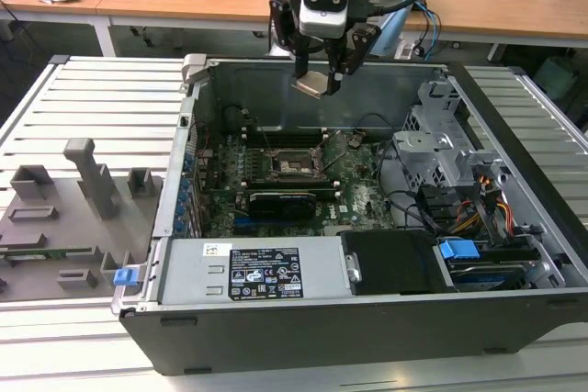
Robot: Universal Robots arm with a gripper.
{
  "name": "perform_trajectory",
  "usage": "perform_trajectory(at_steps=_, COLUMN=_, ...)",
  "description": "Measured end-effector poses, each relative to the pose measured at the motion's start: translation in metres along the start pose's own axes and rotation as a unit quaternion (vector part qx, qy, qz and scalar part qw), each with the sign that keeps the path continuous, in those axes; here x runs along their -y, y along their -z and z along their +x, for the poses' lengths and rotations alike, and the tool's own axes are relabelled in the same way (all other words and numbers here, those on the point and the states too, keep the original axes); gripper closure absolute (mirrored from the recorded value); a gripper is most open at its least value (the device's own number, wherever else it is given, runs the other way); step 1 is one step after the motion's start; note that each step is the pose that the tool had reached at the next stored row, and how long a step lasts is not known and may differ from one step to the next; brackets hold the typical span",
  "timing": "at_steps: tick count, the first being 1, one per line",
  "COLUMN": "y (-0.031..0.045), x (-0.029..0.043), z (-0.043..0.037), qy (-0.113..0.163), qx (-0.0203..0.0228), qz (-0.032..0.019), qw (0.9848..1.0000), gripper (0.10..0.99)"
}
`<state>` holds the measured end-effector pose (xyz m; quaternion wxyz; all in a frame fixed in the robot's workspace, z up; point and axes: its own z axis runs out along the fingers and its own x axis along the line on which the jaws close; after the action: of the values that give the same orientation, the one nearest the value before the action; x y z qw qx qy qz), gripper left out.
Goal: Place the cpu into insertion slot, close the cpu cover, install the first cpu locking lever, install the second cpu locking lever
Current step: 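Place the cpu into insertion slot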
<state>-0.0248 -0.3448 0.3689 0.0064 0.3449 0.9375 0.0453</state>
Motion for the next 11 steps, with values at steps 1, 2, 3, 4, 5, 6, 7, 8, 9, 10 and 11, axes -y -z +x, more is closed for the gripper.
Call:
perform_trajectory(at_steps=1, y=0.0000, x=0.0000, z=0.0000, qy=-0.003, qx=0.0003, qz=0.0000, qw=1.0000, gripper=0.549)
perform_trajectory(at_steps=2, y=0.0000, x=0.0000, z=0.0000, qy=-0.005, qx=0.0005, qz=-0.0001, qw=1.0000, gripper=0.549)
perform_trajectory(at_steps=3, y=0.0000, x=0.0000, z=0.0000, qy=-0.008, qx=0.0007, qz=-0.0001, qw=1.0000, gripper=0.549)
perform_trajectory(at_steps=4, y=0.0000, x=0.0000, z=0.0000, qy=-0.010, qx=0.0009, qz=-0.0002, qw=0.9999, gripper=0.549)
perform_trajectory(at_steps=5, y=0.0000, x=0.0000, z=0.0000, qy=-0.012, qx=0.0011, qz=-0.0002, qw=0.9999, gripper=0.549)
perform_trajectory(at_steps=6, y=0.0000, x=0.0000, z=0.0000, qy=-0.016, qx=0.0015, qz=-0.0003, qw=0.9999, gripper=0.549)
perform_trajectory(at_steps=7, y=0.0000, x=0.0000, z=0.0000, qy=-0.019, qx=0.0017, qz=-0.0004, qw=0.9998, gripper=0.549)
perform_trajectory(at_steps=8, y=0.0000, x=0.0000, z=0.0000, qy=-0.021, qx=0.0019, qz=-0.0004, qw=0.9998, gripper=0.549)
perform_trajectory(at_steps=9, y=0.0000, x=0.0000, z=0.0000, qy=-0.025, qx=0.0023, qz=-0.0005, qw=0.9997, gripper=0.549)
perform_trajectory(at_steps=10, y=0.0000, x=0.0000, z=0.0000, qy=-0.029, qx=0.0026, qz=-0.0005, qw=0.9996, gripper=0.549)
perform_trajectory(at_steps=11, y=0.0000, x=0.0000, z=0.0000, qy=-0.032, qx=0.0029, qz=-0.0006, qw=0.9995, gripper=0.549)
